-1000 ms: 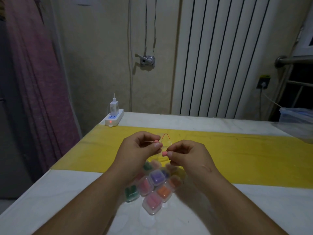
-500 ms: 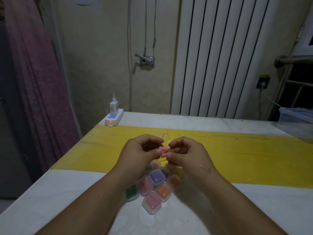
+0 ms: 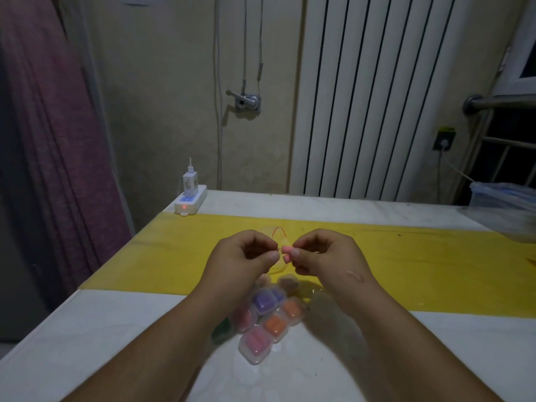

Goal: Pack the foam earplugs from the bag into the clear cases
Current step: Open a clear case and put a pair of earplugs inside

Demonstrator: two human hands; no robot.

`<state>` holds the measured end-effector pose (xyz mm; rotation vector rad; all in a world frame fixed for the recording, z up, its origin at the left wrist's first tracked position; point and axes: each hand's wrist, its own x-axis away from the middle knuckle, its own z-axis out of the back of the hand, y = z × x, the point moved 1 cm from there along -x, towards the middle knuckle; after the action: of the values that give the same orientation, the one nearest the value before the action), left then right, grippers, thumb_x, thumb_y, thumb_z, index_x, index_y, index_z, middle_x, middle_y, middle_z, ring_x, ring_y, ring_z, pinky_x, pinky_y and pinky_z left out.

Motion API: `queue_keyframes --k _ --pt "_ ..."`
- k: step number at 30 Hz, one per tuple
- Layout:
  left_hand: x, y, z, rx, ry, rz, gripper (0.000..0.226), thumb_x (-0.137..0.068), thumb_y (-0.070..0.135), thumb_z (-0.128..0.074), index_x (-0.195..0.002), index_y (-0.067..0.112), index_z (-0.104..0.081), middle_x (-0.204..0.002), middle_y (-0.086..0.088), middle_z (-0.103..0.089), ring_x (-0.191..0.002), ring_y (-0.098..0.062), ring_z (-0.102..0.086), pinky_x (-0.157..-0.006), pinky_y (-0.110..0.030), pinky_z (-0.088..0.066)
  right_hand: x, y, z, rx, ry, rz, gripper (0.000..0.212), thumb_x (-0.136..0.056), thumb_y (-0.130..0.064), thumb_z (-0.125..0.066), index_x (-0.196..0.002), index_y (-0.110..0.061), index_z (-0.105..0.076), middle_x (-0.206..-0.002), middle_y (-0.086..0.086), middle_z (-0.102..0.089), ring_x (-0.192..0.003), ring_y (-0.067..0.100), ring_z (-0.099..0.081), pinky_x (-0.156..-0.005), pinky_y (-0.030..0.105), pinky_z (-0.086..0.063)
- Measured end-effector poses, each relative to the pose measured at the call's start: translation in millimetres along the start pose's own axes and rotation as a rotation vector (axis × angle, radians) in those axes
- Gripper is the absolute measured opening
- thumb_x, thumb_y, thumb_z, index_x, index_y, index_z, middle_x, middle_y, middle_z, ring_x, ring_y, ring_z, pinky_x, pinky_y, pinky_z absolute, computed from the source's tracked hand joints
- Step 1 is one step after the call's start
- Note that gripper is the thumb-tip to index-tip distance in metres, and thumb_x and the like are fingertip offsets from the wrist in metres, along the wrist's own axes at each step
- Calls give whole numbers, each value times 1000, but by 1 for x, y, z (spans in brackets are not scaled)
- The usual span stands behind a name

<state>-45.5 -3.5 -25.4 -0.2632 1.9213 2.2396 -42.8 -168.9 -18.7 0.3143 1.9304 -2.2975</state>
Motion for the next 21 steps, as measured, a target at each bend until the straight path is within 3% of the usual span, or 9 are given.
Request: queue_keyframes --k 3,6,10,14,21 --pt "1 0 -5 -46 9 -38 14 -82 9 -75 -79 22 -72 -70 12 -67 -68 -10 -60 -69 -46 -60 -8 0 15 -18 28 -27 17 -76 -5 -79 -82 3 -65 -75 17 -73 -65 16 -66 -64 30 -58" --pt "4 1 -13 -210 -44 -127 10 -84 18 -73 -80 27 -71 -72 23 -64 -64 0 -55 -65 -30 -53 -13 7 26 2 25 -74 19 -75 -4 -80 -85 2 -65 -75 17 -73 -70 23 -68 -66 33 -59" --pt "12 2 -26 -596 -185 -361 1 -83 34 -68 -83 34 -67 -87 18 -65 -87 -2 -54 -80 -29 -45 -16 11 35 139 31 -82 13 -77 -8 -80 -81 -1 -69 -73 11 -74 -63 17 -62 -66 34 -58" --pt "18 5 -38 -977 -314 -644 27 -85 47 -51 -99 33 -69 -98 13 -66 -97 -13 -52 -84 -34 -41 -20 14 42 233 52 -77 14 -78 -14 -80 -78 -3 -72 -65 2 -72 -55 13 -57 -58 27 -54" --pt "33 1 -55 -996 -579 -824 35 -93 54 -42 -125 45 -51 -106 15 -60 -98 -11 -45 -78 -34 -40 -22 20 38 275 38 -93 15 -78 -19 -81 -76 -7 -71 -58 -3 -70 -51 12 -55 -56 28 -53"
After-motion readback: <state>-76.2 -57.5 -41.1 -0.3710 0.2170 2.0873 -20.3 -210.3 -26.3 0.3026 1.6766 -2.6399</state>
